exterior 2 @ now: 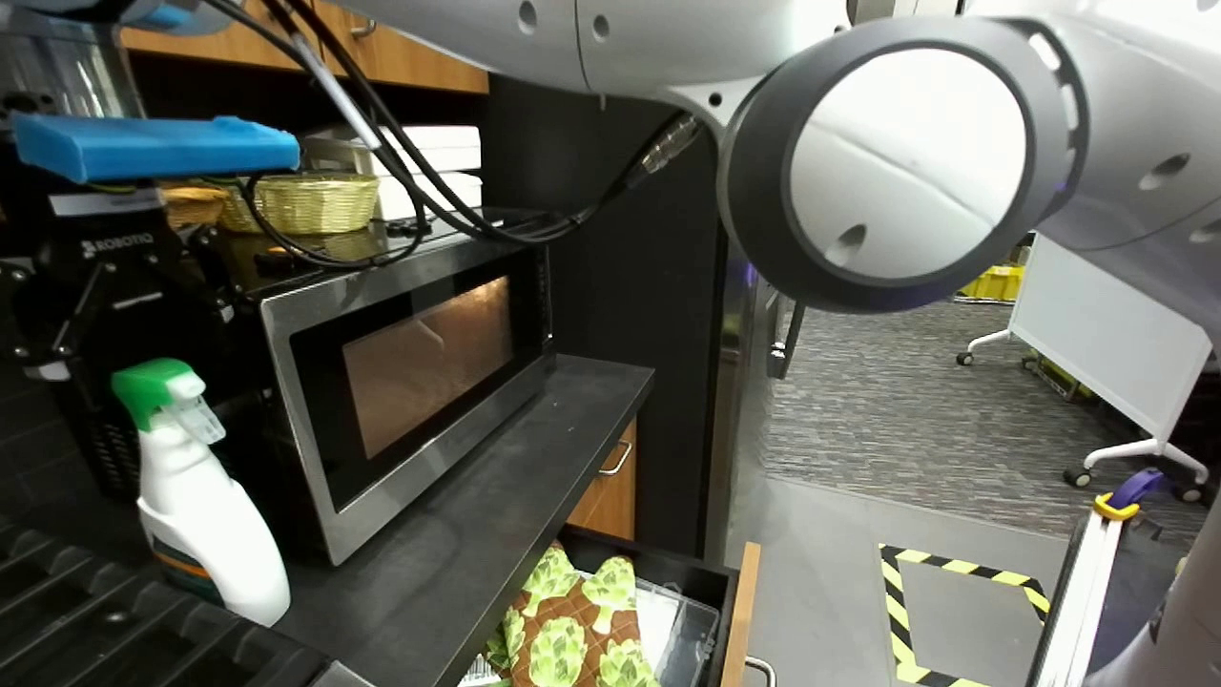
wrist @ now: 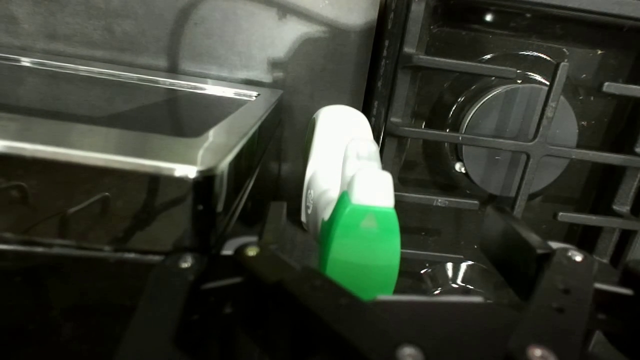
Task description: Move the spray bottle to the left.
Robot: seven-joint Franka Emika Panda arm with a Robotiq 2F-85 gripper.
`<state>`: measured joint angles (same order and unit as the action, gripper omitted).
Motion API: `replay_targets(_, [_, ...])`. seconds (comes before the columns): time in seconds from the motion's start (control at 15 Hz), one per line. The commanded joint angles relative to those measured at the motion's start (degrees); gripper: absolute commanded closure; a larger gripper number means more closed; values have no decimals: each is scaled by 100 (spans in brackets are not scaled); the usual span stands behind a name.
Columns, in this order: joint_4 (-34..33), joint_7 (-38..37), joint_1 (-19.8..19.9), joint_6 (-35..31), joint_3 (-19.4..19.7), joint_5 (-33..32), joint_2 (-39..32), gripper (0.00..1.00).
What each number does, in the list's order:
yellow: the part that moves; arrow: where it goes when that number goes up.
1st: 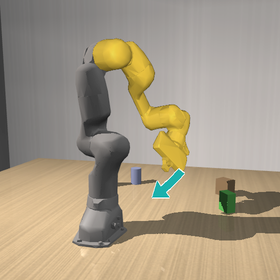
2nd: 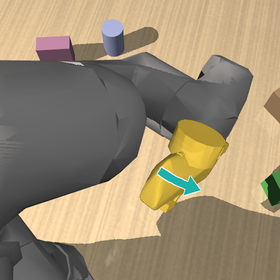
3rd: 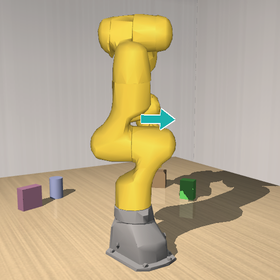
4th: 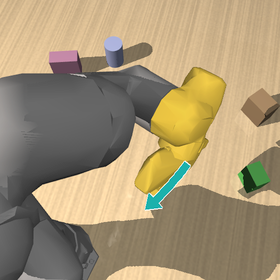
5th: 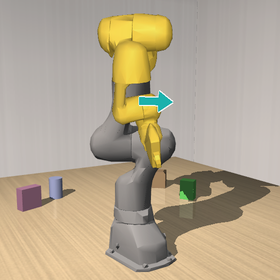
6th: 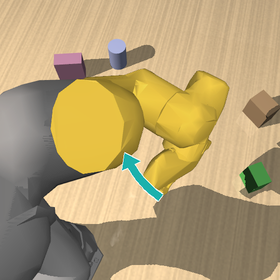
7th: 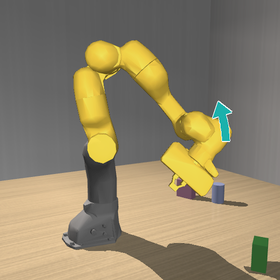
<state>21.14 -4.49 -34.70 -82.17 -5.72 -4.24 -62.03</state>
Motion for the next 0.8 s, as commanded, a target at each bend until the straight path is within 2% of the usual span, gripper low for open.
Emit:
replay_targets(0.0, [122, 7, -8, -49, 68, 64, 71, 0])
replay_targets(0.73, [69, 106, -82, -7, 61, 47, -7, 0])
